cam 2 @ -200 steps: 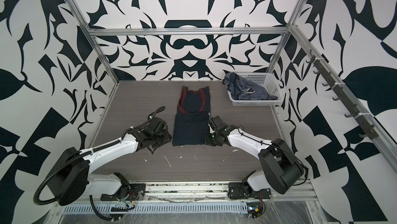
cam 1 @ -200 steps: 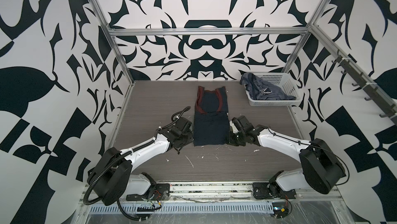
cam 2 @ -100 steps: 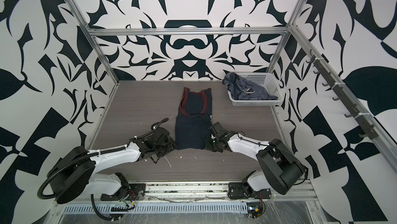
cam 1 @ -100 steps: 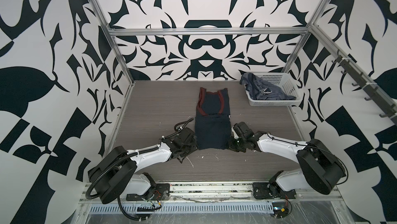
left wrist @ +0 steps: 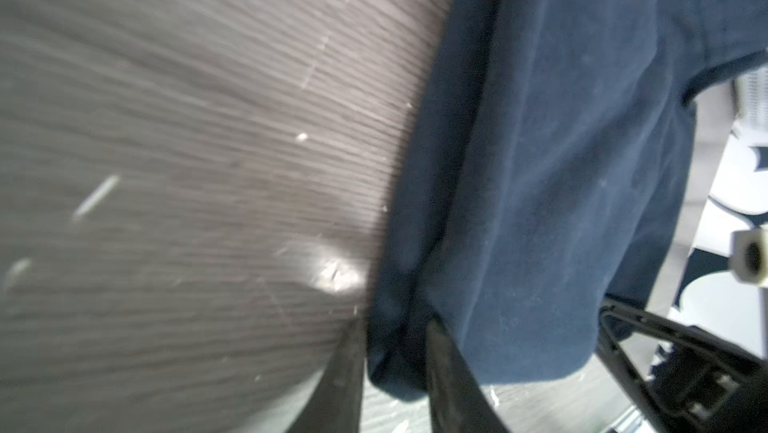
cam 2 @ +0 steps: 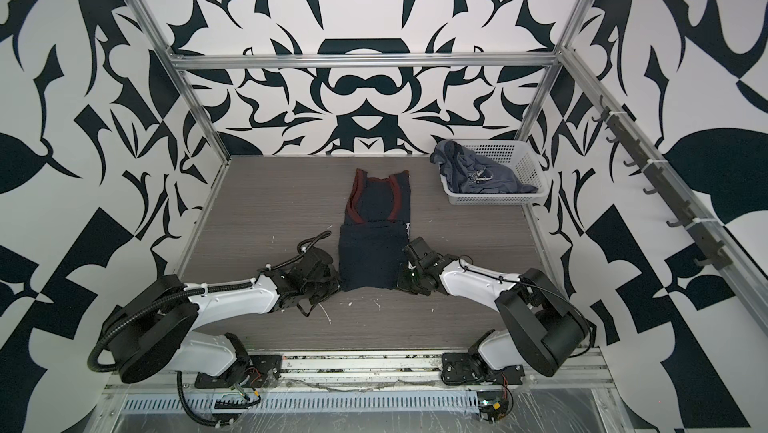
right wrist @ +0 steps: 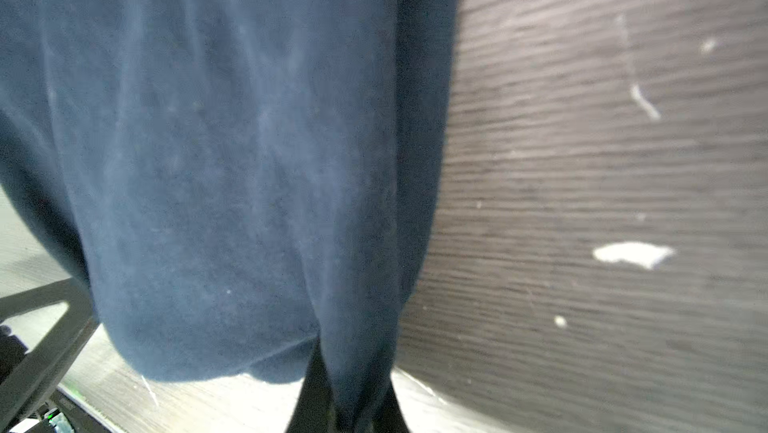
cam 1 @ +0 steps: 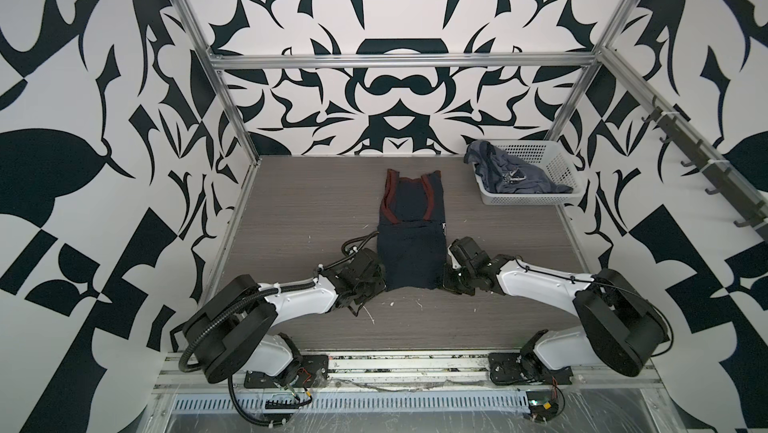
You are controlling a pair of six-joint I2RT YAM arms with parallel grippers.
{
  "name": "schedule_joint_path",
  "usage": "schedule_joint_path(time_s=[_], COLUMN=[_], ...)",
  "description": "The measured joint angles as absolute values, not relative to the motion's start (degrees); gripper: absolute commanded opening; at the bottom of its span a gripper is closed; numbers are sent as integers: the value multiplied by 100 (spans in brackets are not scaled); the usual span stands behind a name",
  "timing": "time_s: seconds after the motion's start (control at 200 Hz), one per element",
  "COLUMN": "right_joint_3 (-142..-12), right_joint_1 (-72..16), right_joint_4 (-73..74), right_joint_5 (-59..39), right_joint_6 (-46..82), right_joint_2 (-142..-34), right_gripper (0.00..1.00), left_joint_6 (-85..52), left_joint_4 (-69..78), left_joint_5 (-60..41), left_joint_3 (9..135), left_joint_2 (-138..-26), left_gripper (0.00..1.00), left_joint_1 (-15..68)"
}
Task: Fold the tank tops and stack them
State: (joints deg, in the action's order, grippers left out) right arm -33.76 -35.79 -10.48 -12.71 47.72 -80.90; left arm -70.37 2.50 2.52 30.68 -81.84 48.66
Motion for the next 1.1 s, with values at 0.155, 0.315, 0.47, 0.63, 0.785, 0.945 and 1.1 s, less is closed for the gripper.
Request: schedule_joint_path(time_s=[0.155,0.315,0.47,0.63,0.785,0.945,1.1], right_joint_3=[-3376,-3395,-3461,-3636,-3994,-4705,-5752], right_joint_1=[-3588,-3612,-3634,-3649,-3664,-3612,-3326], right_joint_4=[-1052,-1225,-1684,-2189,-2648,-3151,-3529], right_joint_5=[-1251,-1177,-1131,-1144,-1208,-1225,-1367], right_joint_6=[4770,4746,4703,4659,4641,4510,4226], right_joint_2=[-8086,-7990,-7660,-7260,-6971,-6984,-7347], right_gripper=[0,0,0,0,0,0,0], left_joint_6=[-6932,-6820,-6726,-6707,-6641,-6399,-6158], left_joint_4=[198,-237,-996,-1540,-1990,-2416,-2532], left_joint_5=[231,336,685,969,1140,1304,1238], left_joint_3=[3157,3330,3682,3970,4324,5131,5933], left_joint_2=[-8272,-8106,-7570,-6862,-6560,-6711,-7107], left_gripper=[7,0,0,0,0,0,0], left_joint_1=[4866,4895,5078,5234,5240,5092,4569])
